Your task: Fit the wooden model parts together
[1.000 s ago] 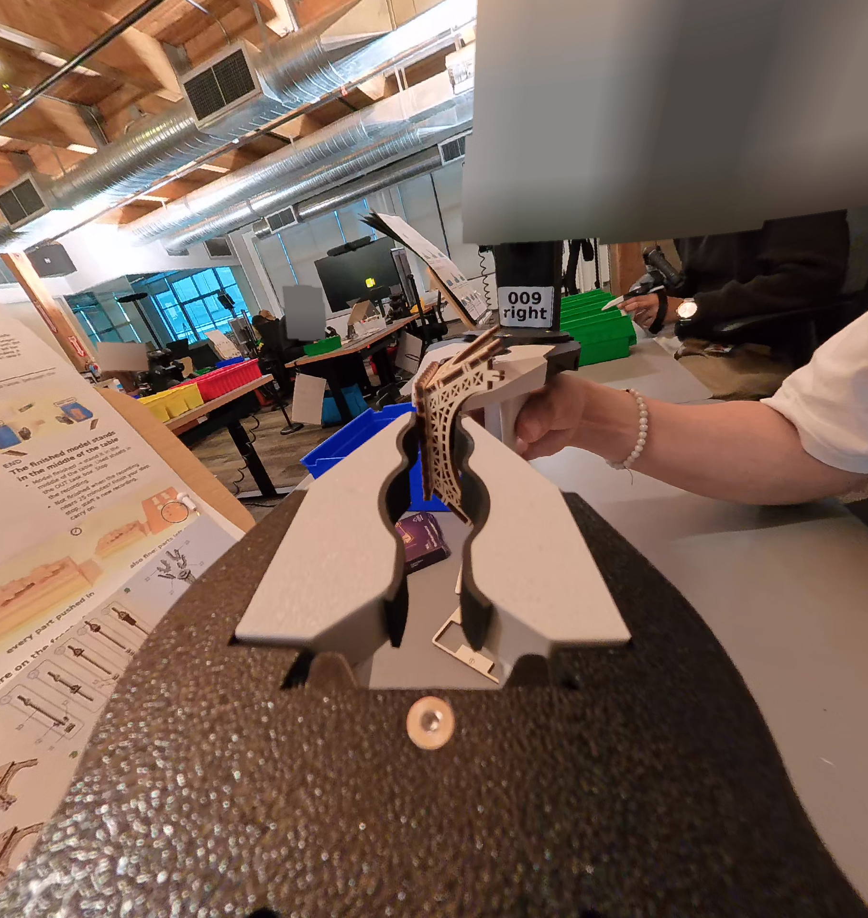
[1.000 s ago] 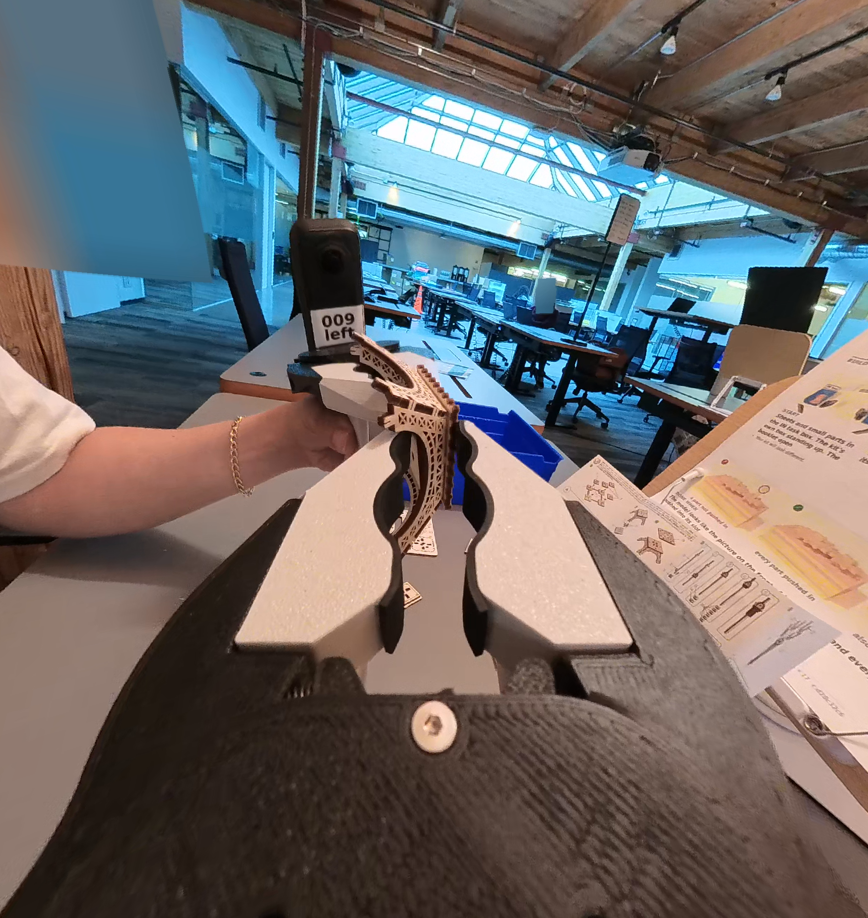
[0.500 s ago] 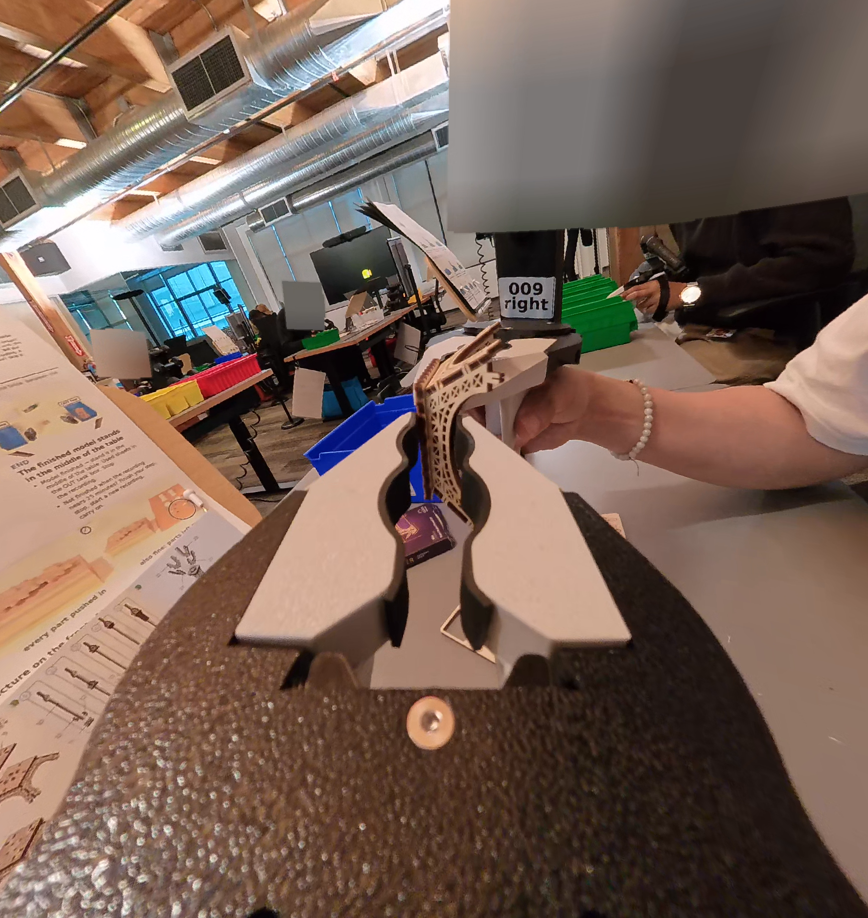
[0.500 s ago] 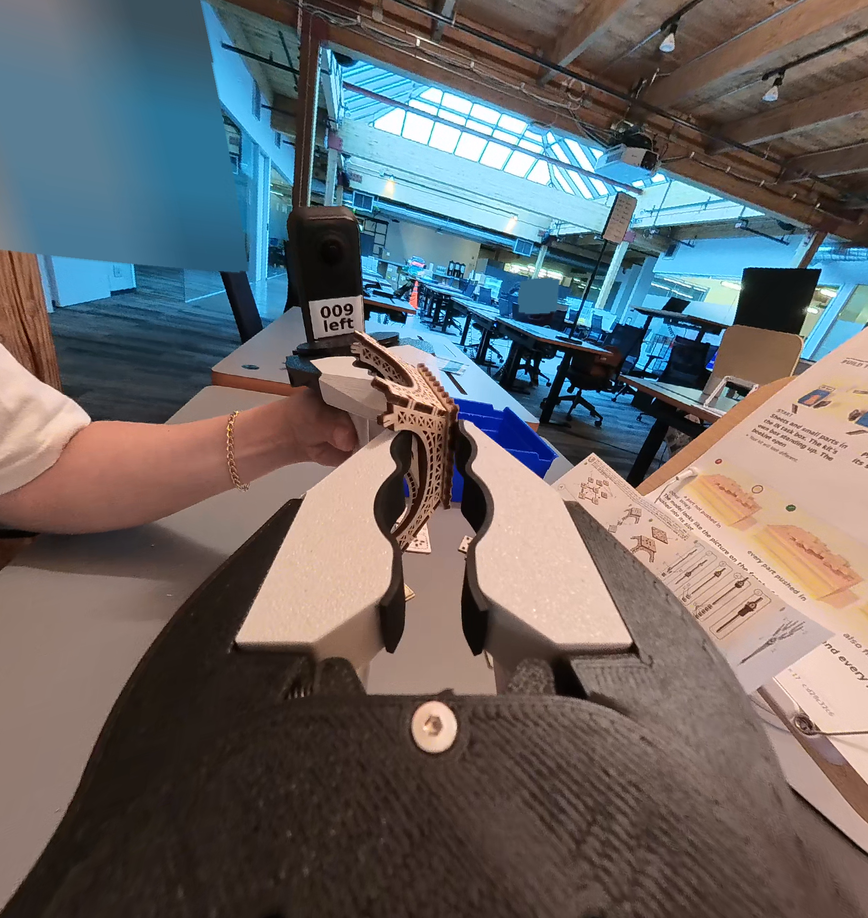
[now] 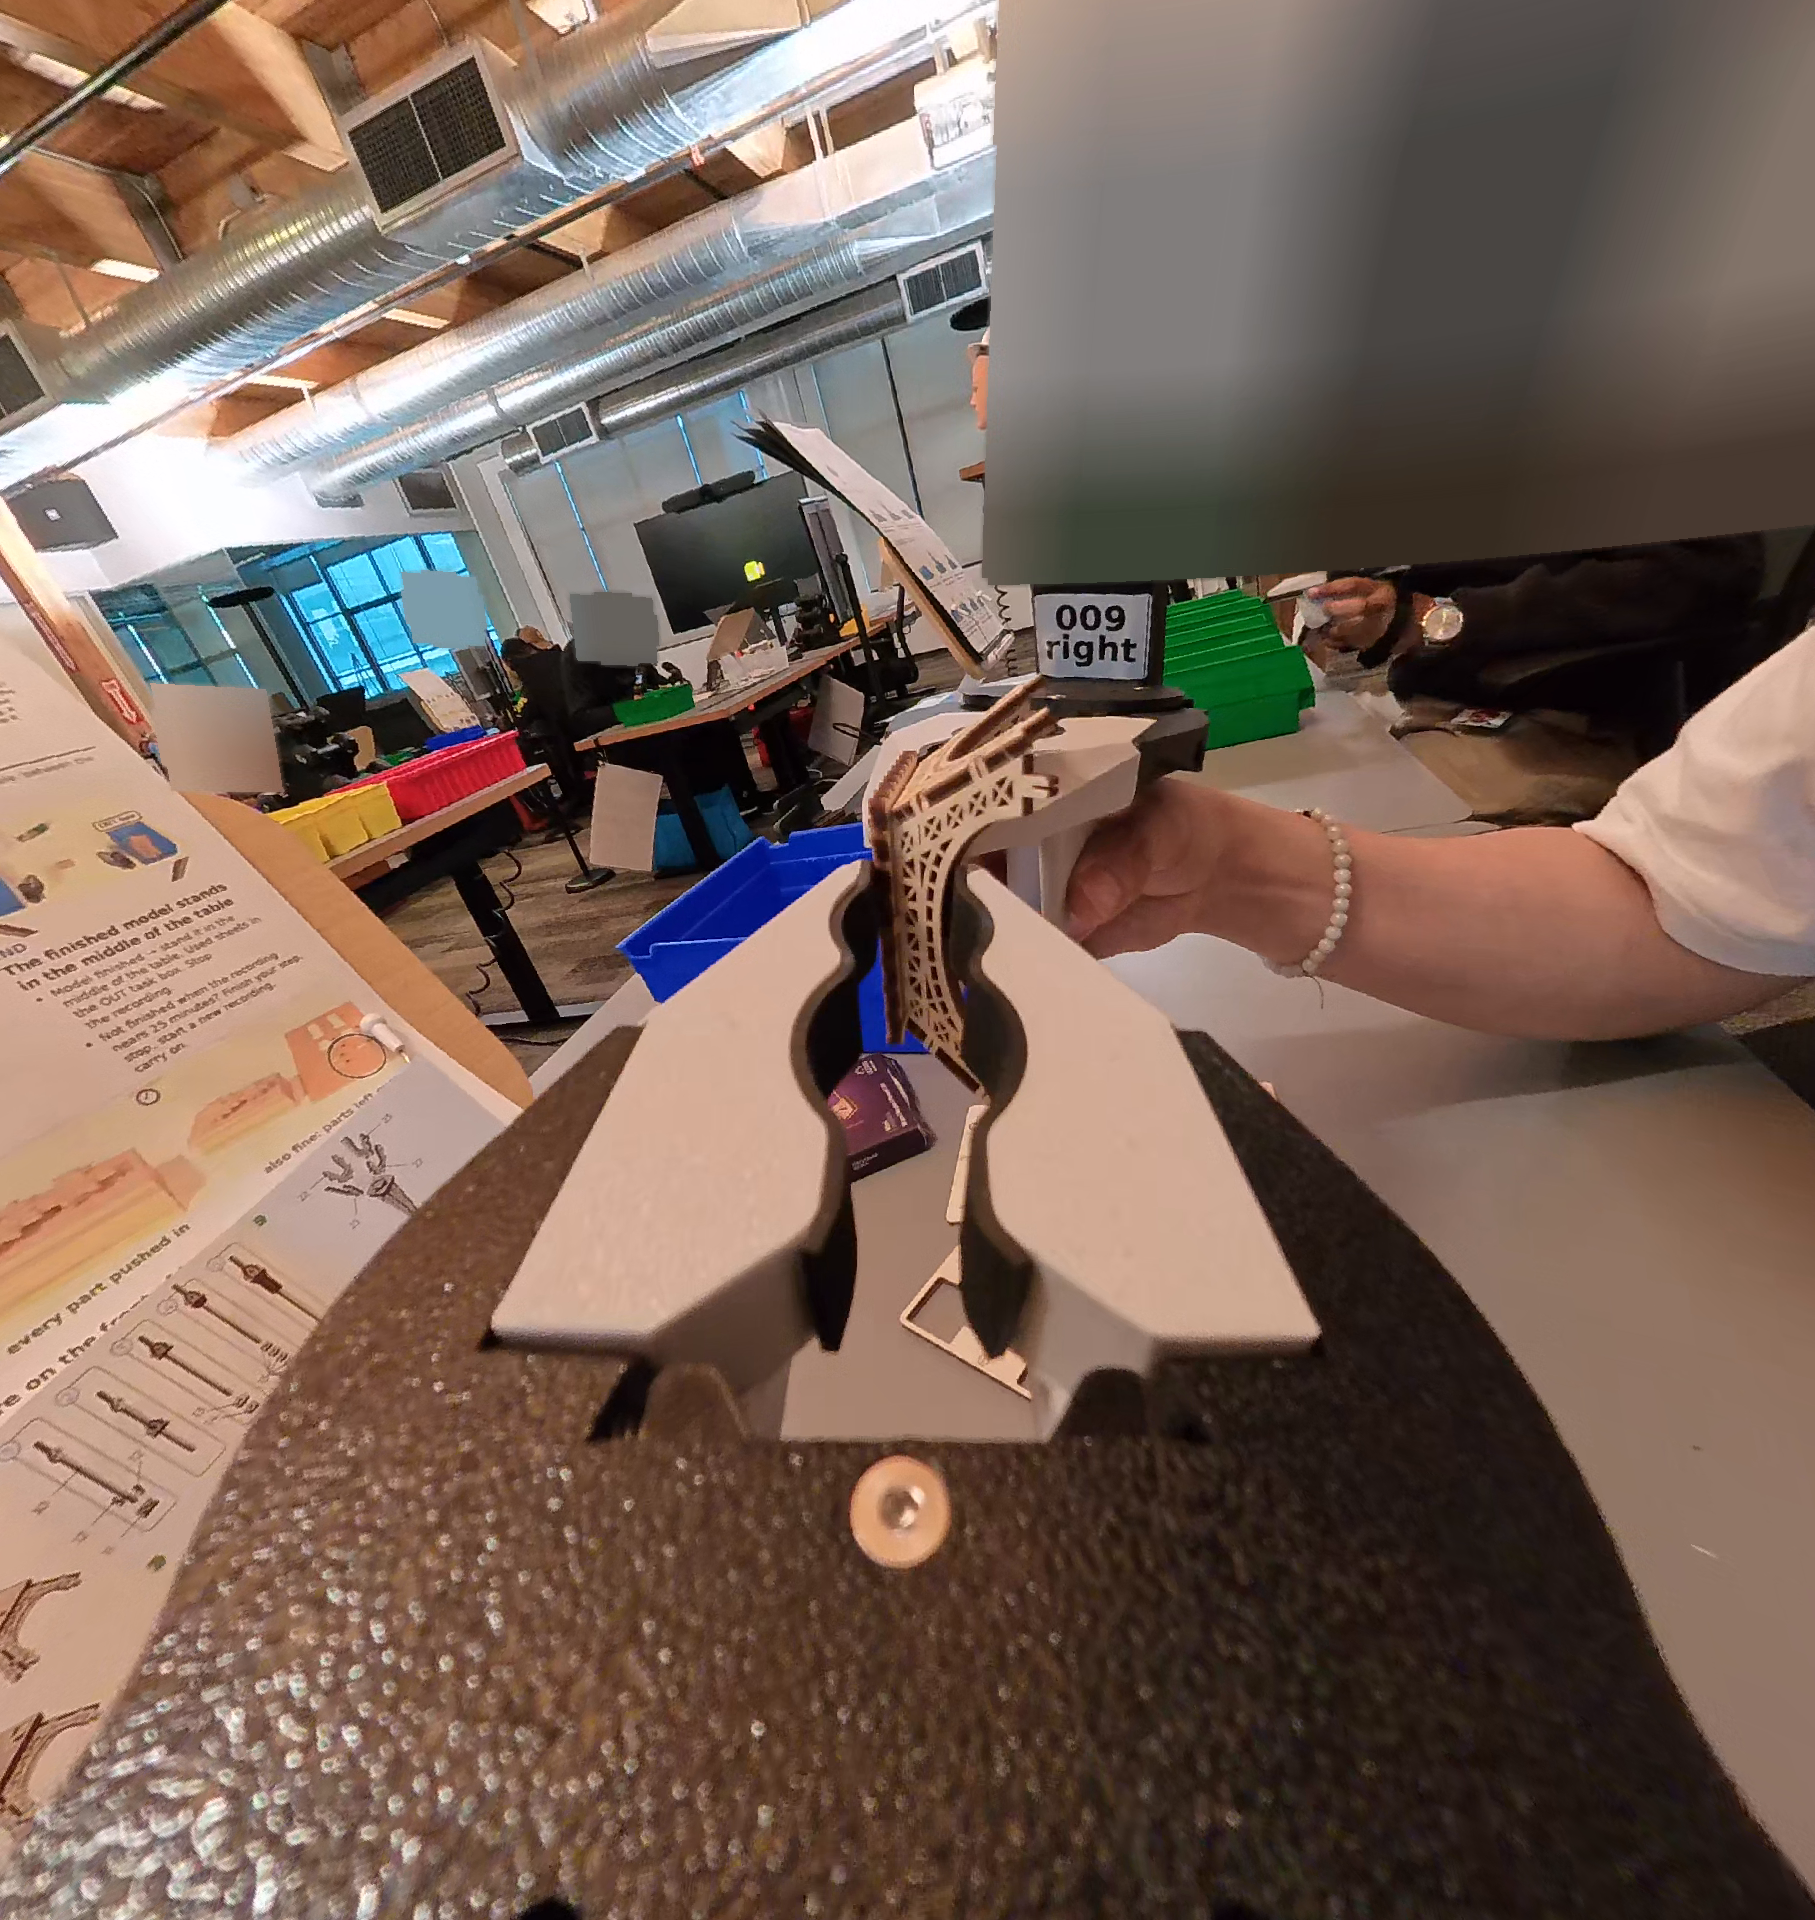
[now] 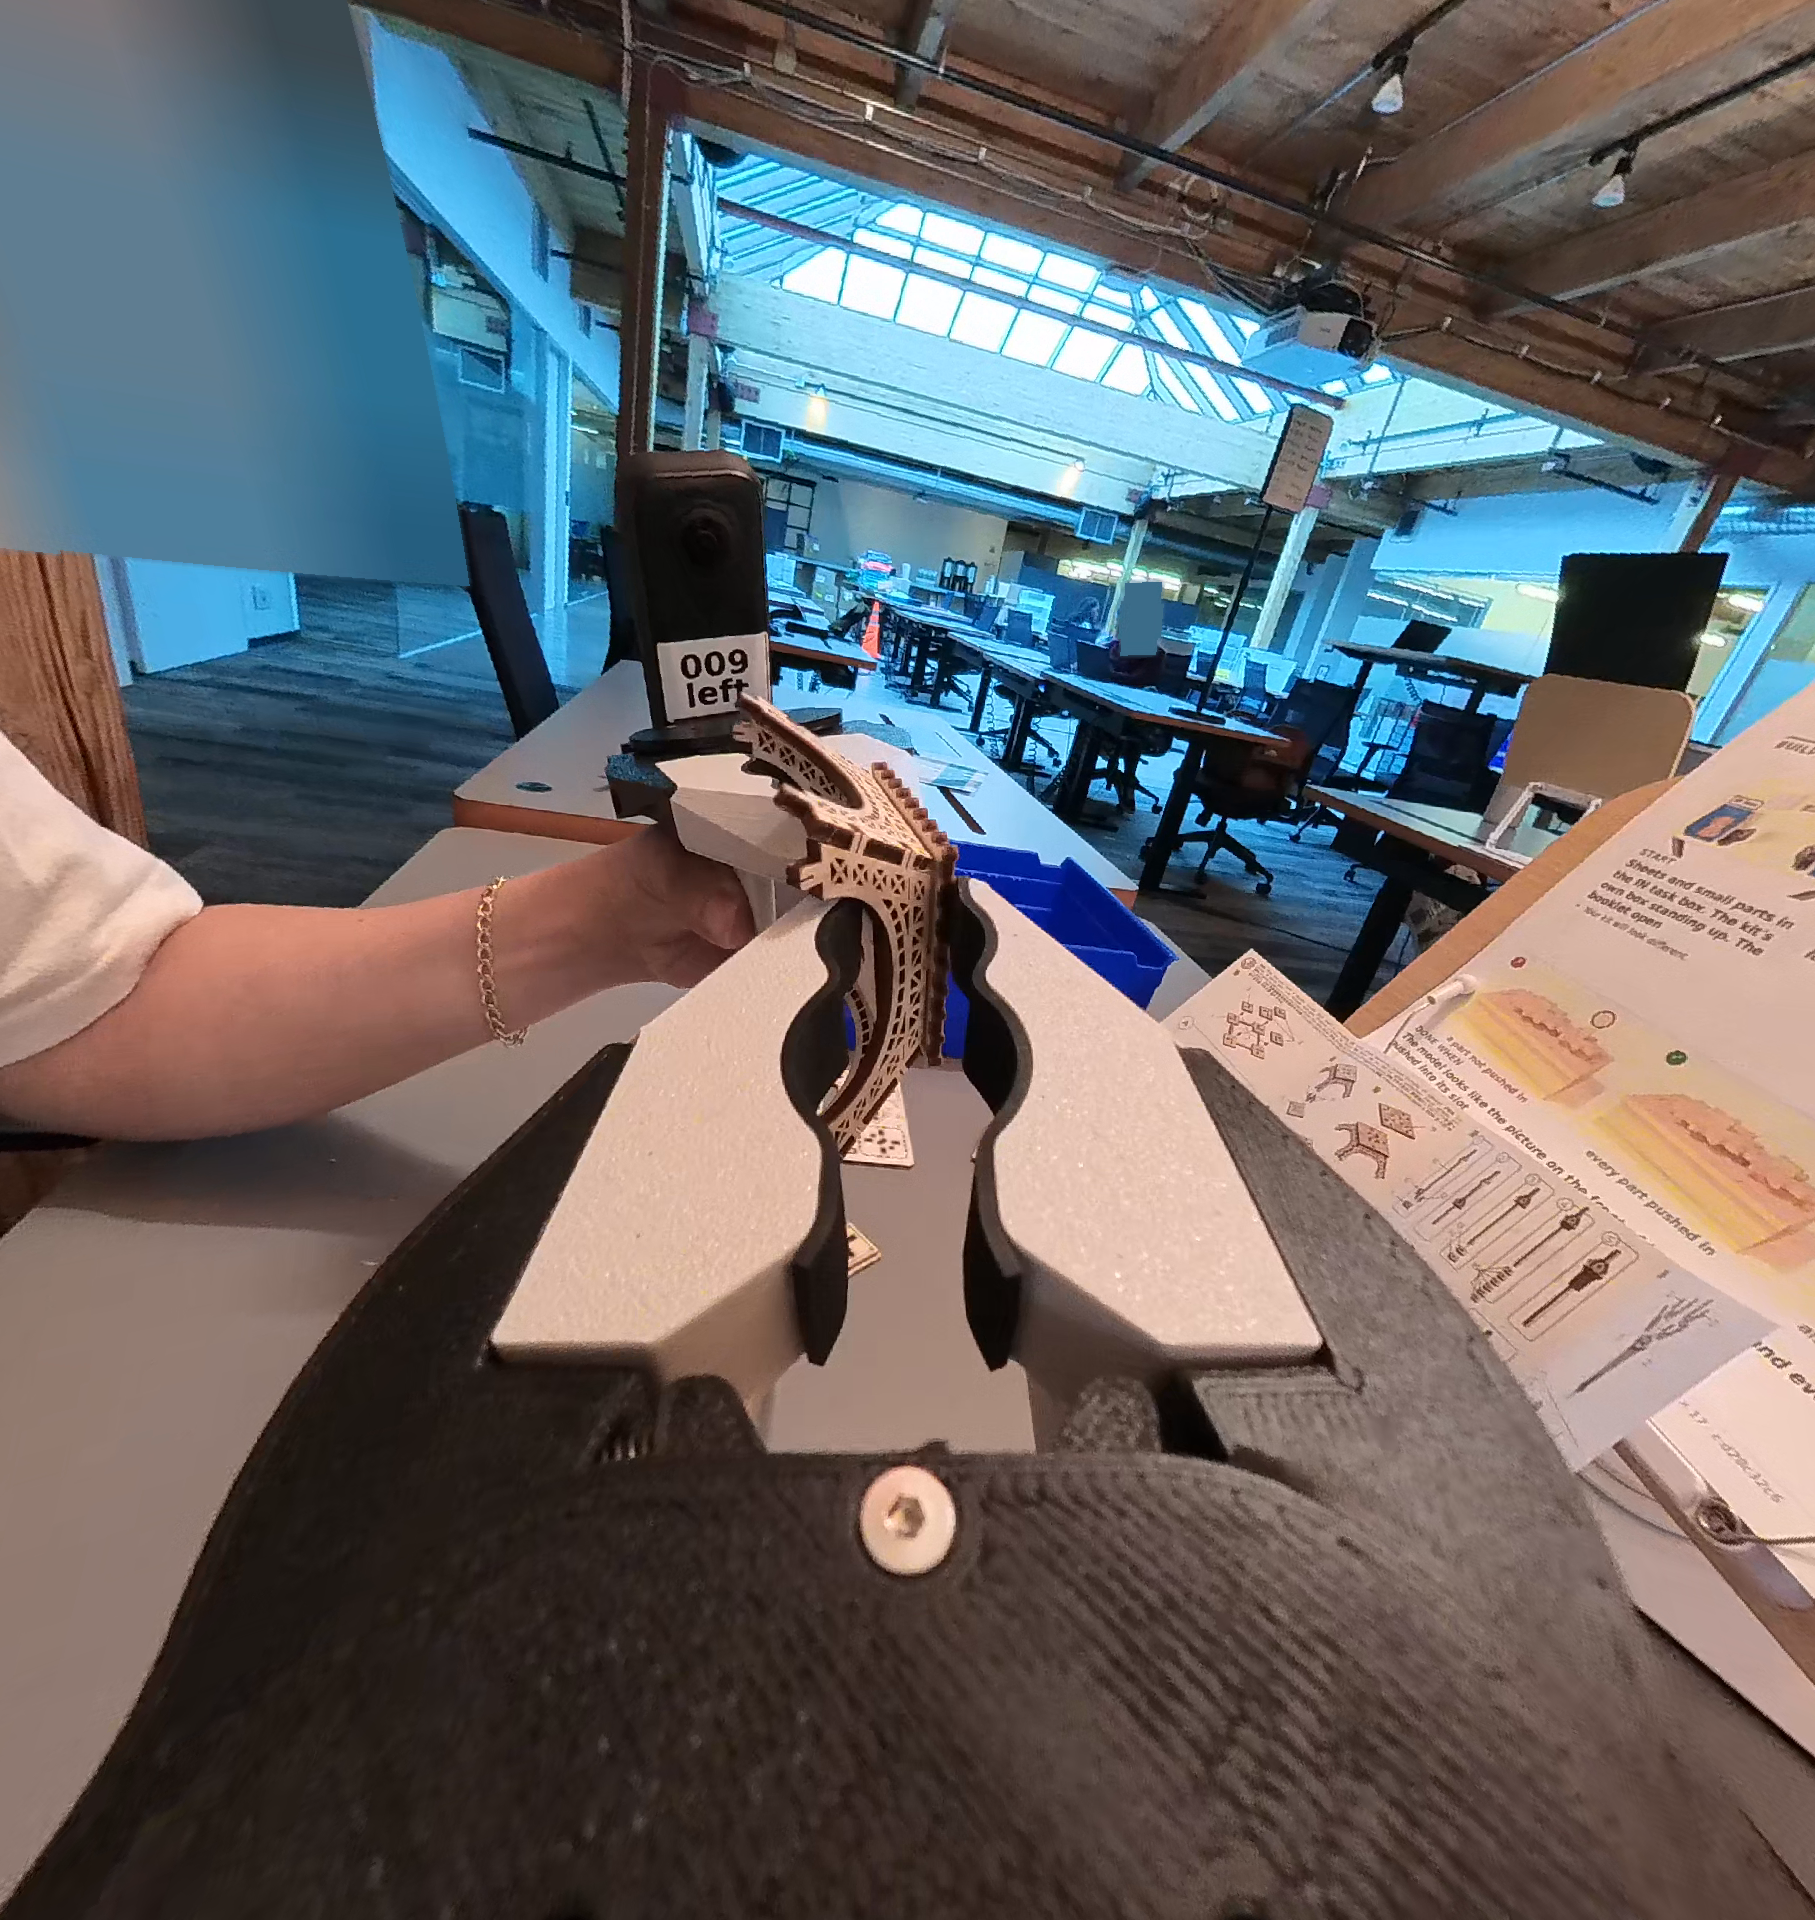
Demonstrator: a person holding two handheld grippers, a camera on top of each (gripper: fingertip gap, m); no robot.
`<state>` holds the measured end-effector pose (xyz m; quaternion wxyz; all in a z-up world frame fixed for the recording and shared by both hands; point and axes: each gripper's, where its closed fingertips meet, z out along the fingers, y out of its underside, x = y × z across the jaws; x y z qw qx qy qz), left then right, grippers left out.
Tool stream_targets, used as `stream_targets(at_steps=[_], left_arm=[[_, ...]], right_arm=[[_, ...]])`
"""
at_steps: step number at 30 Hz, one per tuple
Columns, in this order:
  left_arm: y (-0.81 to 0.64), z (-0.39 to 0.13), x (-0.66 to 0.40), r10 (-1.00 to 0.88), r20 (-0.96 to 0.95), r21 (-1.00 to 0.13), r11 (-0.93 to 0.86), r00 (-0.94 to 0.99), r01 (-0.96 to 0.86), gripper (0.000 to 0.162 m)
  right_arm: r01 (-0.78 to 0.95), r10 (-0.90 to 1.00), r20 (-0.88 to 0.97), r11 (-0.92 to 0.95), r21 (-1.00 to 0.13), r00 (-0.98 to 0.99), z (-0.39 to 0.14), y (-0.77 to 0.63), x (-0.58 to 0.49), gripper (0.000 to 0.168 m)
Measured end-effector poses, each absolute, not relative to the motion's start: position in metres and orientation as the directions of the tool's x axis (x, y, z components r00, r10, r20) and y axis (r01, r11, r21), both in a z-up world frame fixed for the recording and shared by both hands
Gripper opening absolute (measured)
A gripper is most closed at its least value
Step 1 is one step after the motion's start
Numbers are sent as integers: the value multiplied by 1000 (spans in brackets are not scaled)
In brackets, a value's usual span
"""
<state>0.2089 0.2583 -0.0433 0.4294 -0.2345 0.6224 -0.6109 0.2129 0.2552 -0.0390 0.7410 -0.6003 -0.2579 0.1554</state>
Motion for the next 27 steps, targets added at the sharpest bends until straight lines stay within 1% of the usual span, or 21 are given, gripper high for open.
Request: stream_targets(at_steps=[5, 9, 12, 20, 27], left_arm=[[258, -43, 210, -819, -238, -964, 134, -521, 229, 11], [258, -44, 210, -819, -271, -957, 171, -505, 235, 11], [255, -41, 208, -816, -291, -950, 184, -499, 253, 11], [253, -39, 203, -801, -327, -940, 223, -502, 256, 11], [250, -33, 194, -789, -353, -932, 248, -503, 266, 11]], right_arm=[[63, 546, 183, 230, -971, 818, -39, 255, 214, 14], [68, 543, 188, 232, -970, 819, -39, 255, 214, 15], [85, 528, 219, 266, -960, 820, -36, 252, 213, 15], [133, 522, 268, 283, -950, 810, -35, 250, 208, 15], [145, 520, 305, 326, -934, 798, -30, 247, 199, 14]])
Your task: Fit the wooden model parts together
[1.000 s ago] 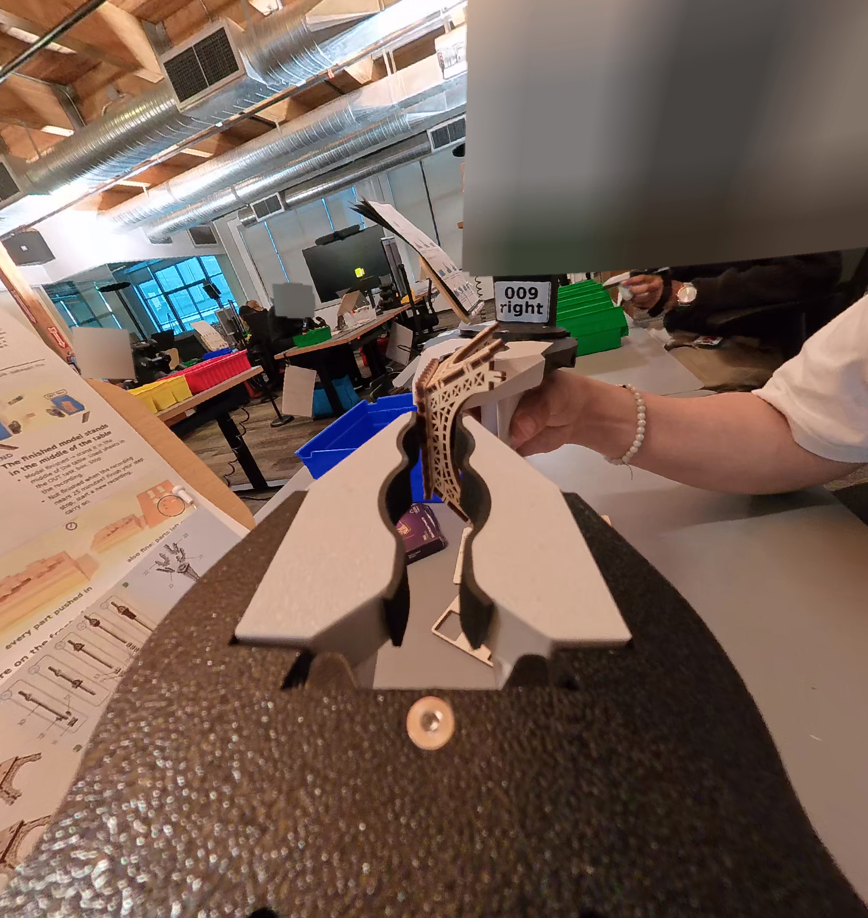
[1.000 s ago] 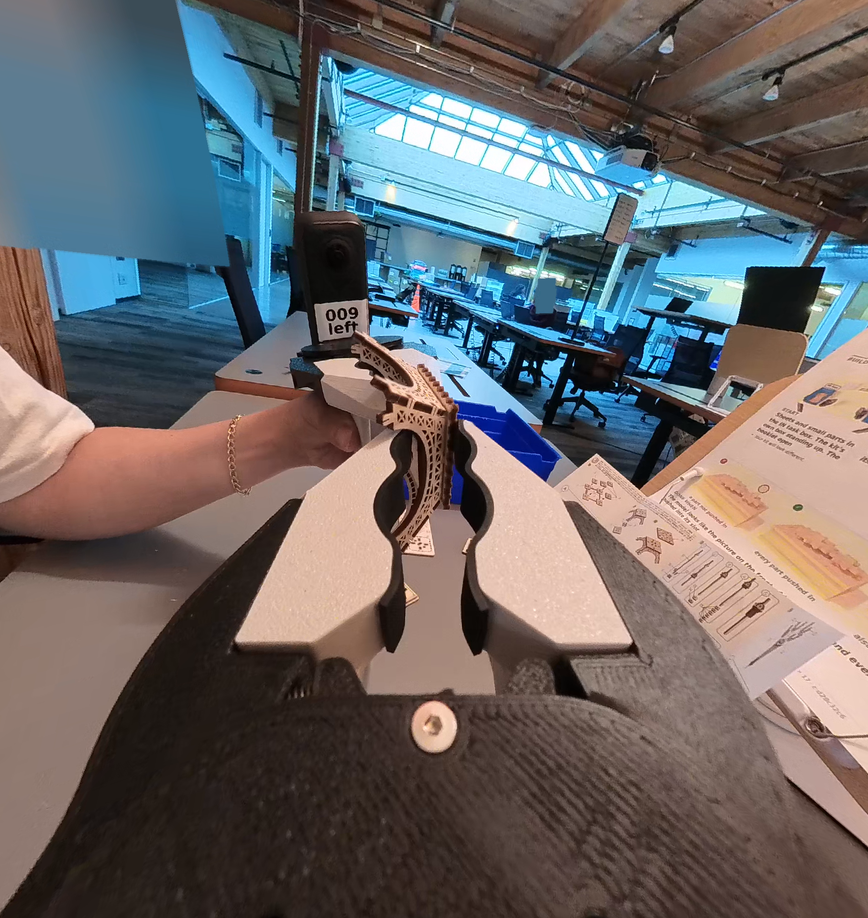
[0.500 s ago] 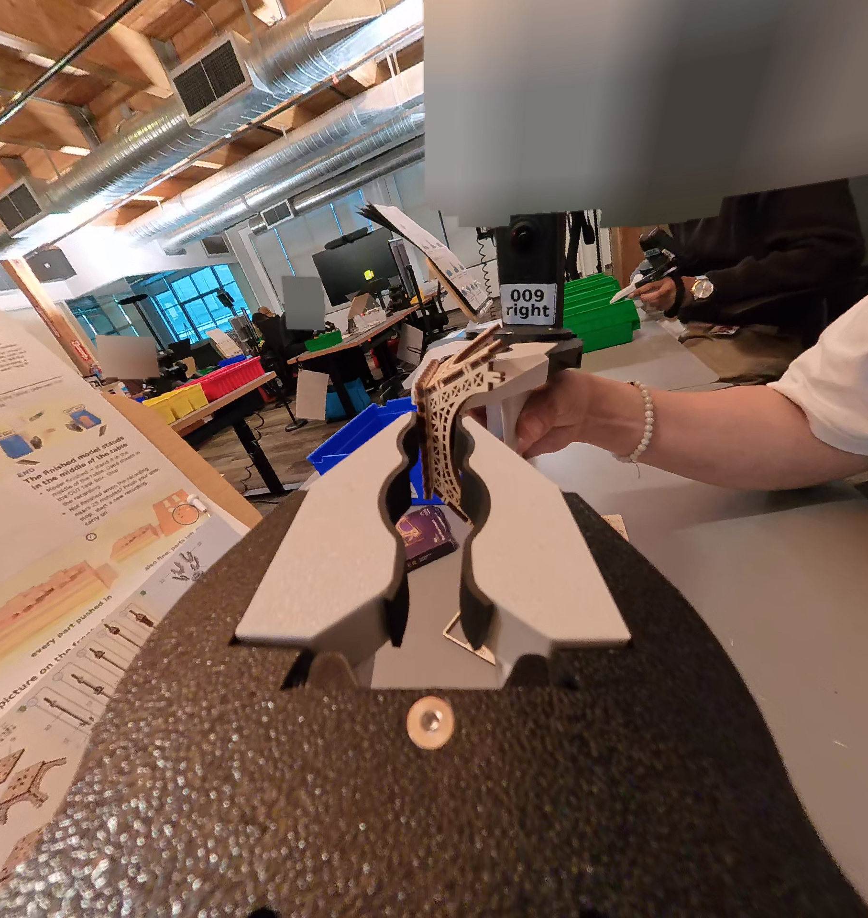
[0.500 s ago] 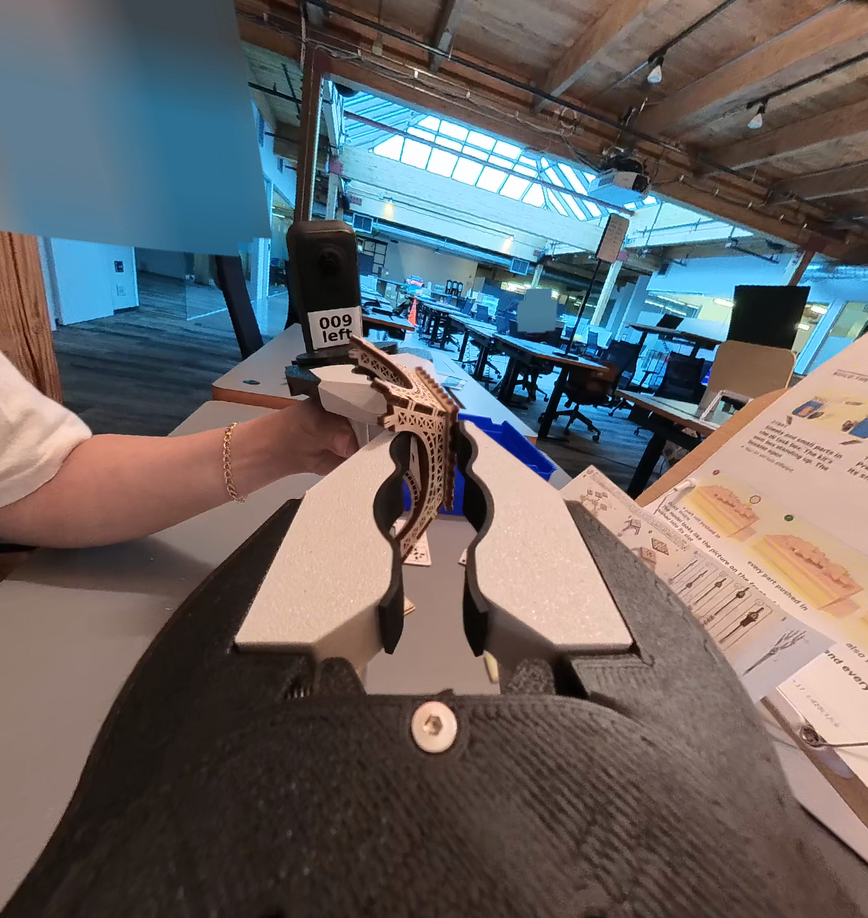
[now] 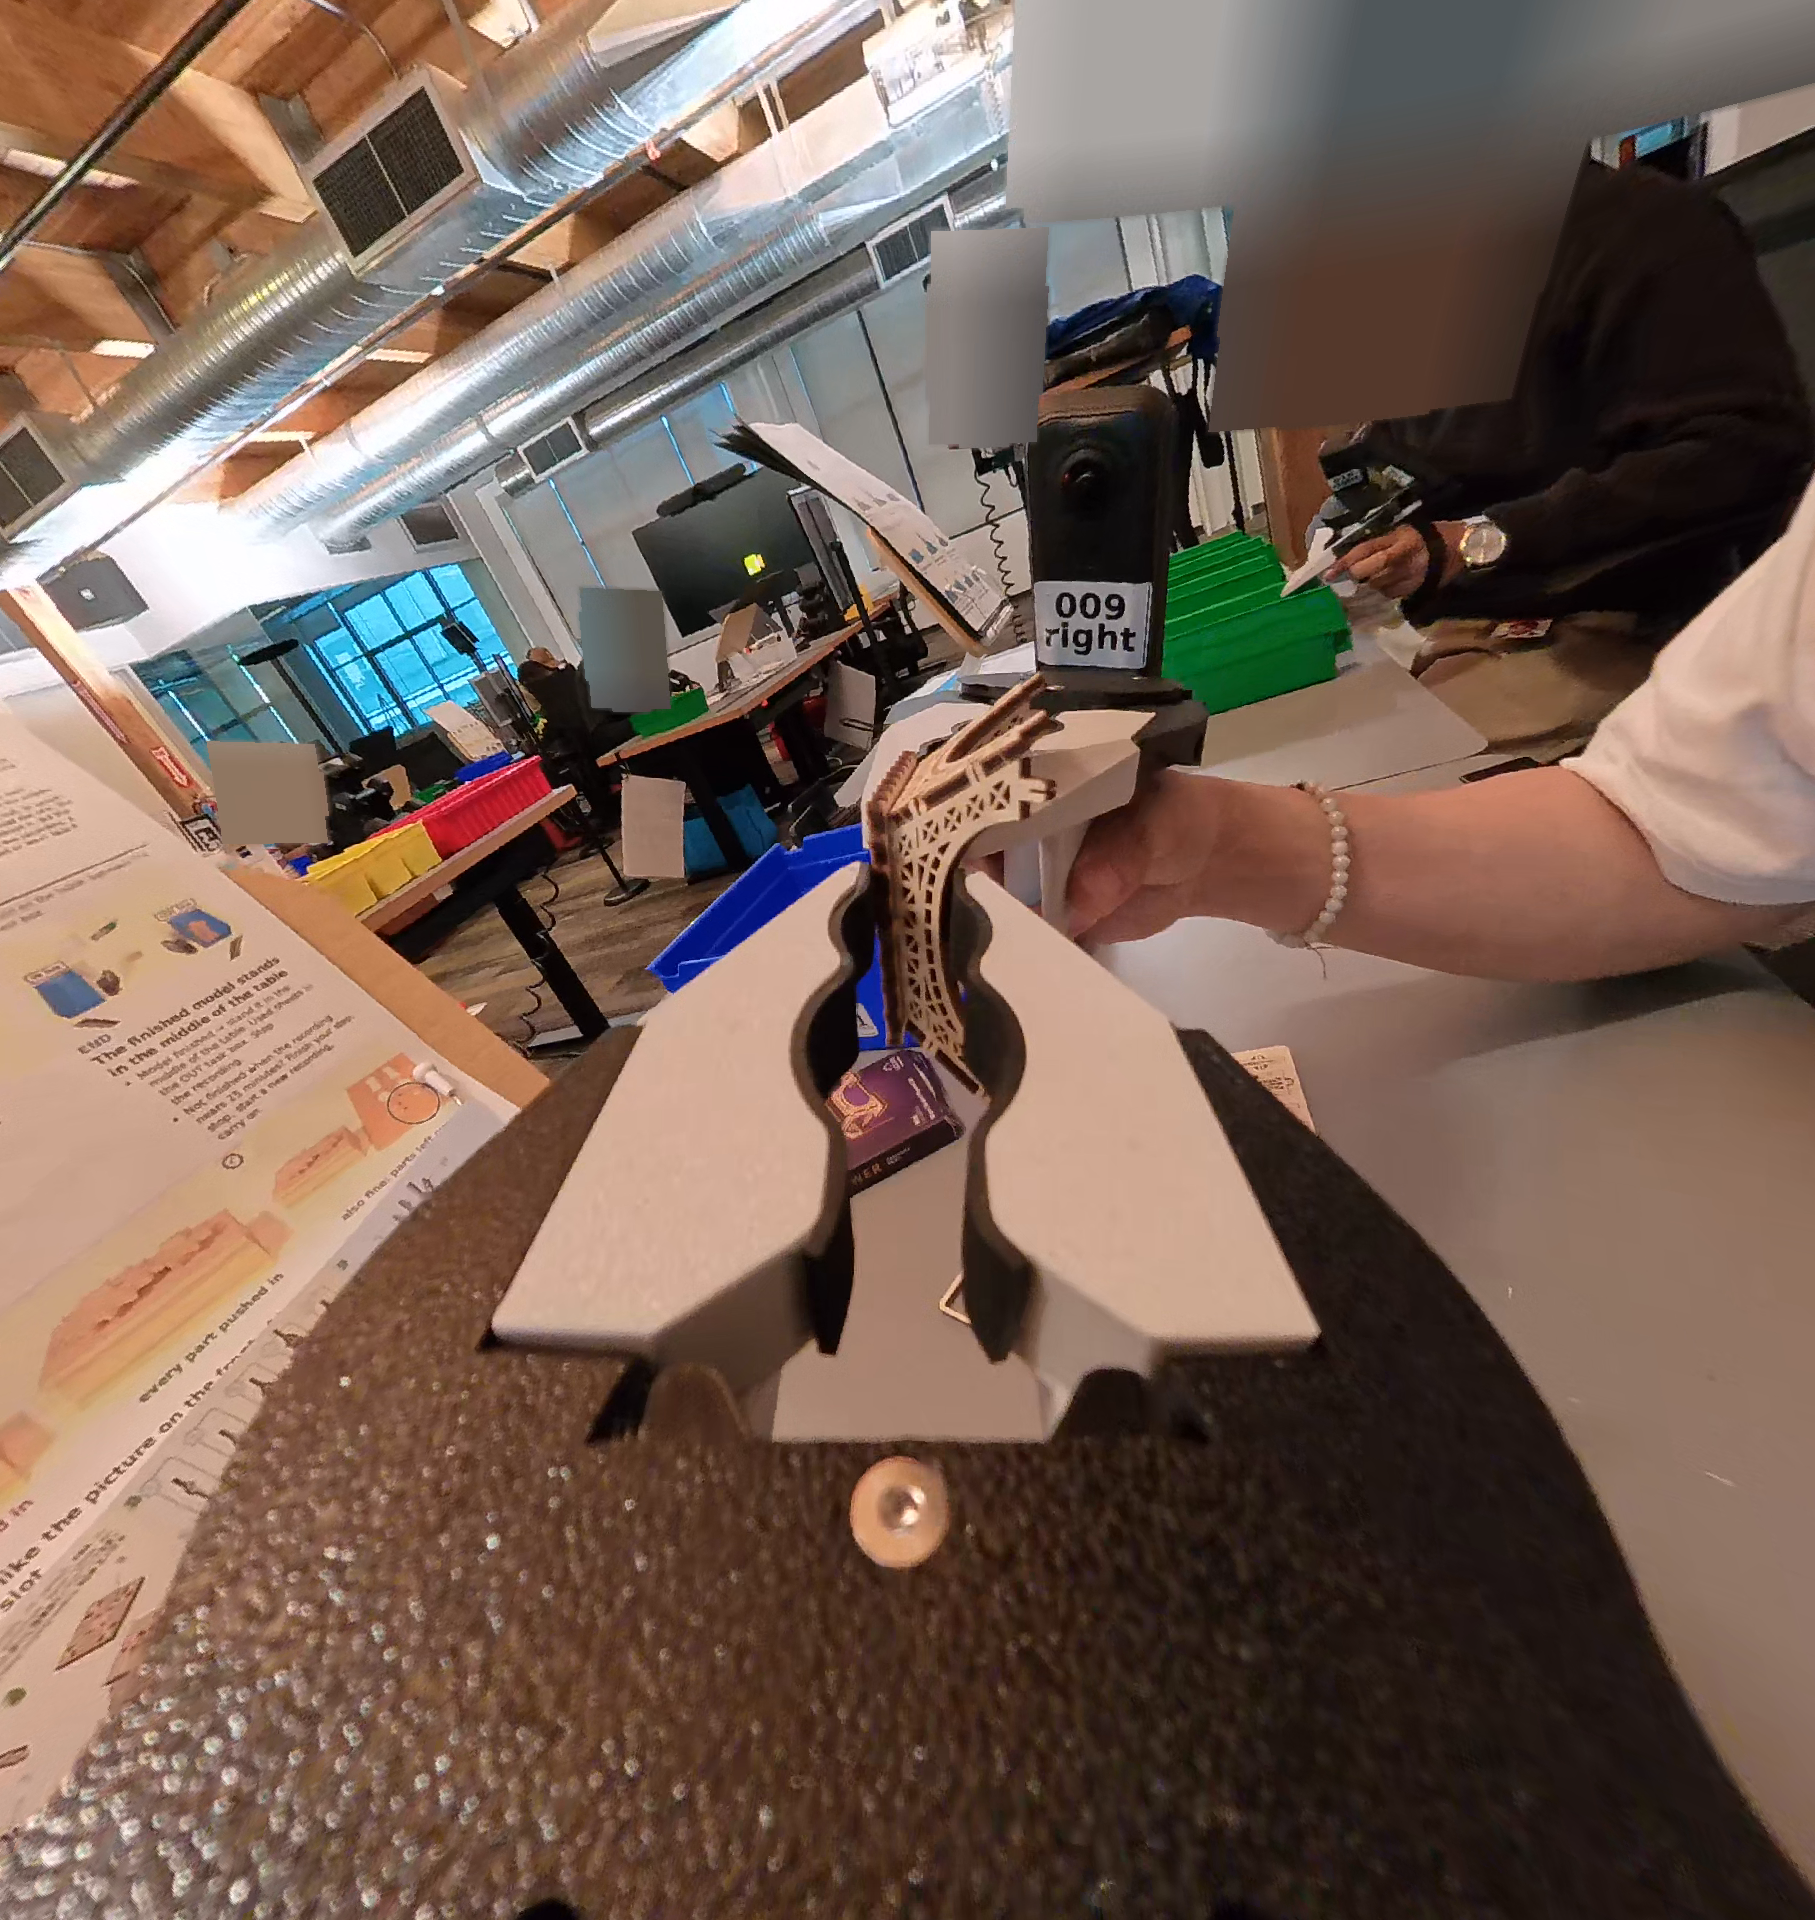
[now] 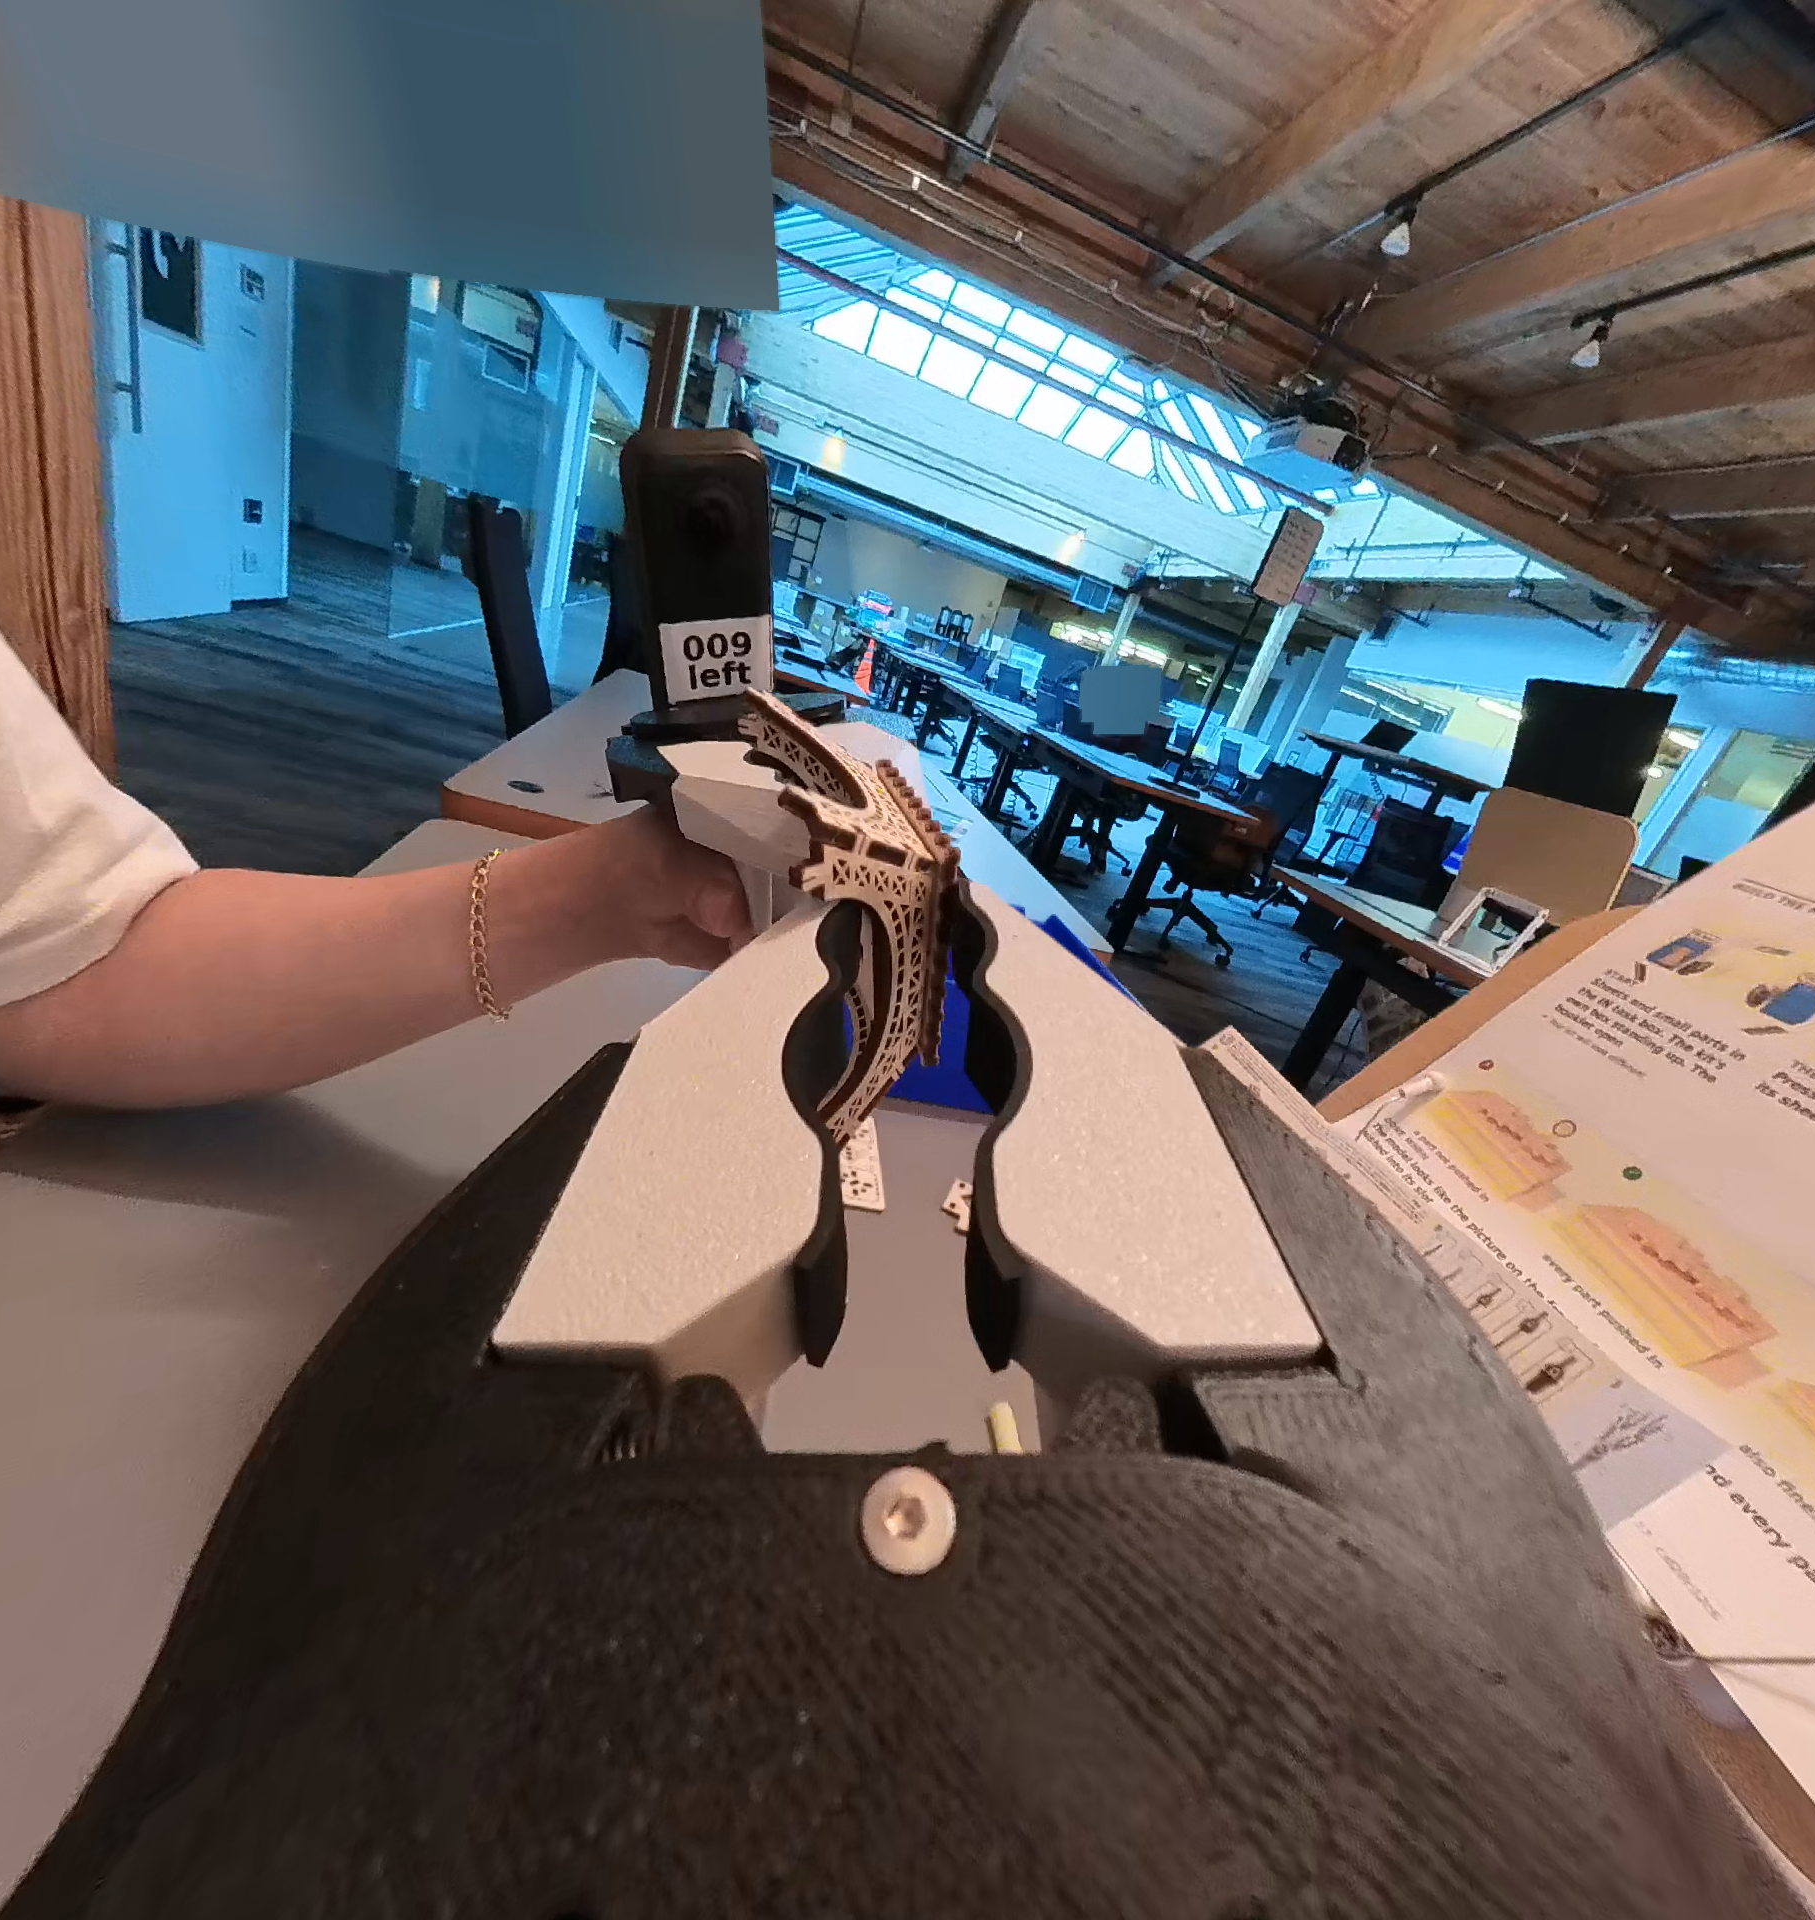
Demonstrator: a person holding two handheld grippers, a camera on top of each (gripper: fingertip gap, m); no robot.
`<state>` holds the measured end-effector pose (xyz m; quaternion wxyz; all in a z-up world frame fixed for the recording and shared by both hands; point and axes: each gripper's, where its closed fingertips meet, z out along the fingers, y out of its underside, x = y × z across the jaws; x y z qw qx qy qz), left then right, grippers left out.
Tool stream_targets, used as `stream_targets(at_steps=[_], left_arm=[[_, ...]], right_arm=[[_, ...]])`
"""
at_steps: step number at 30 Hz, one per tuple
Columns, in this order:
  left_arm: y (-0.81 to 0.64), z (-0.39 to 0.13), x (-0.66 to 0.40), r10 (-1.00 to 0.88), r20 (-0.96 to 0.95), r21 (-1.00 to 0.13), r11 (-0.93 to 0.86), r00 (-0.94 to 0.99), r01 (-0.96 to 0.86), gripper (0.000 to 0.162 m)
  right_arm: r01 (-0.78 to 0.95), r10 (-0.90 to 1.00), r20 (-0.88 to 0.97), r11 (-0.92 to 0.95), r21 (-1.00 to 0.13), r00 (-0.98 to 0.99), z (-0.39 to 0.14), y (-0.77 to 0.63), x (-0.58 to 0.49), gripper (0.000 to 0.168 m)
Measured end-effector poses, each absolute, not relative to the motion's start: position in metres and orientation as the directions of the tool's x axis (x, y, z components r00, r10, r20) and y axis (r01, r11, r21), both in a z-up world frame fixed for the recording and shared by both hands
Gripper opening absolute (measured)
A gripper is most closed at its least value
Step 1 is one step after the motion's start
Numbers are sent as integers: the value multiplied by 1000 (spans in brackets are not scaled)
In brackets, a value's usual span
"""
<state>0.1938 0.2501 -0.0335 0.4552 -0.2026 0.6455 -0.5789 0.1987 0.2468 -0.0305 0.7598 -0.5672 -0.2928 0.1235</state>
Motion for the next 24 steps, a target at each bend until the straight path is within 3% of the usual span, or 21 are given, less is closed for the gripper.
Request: stream_targets(at_steps=[24], left_arm=[[259, -40, 194, -802, -249, -966, 164, -543, 201, 11]], right_arm=[[56, 523, 208, 292, -955, 827, -35, 255, 200, 14]])
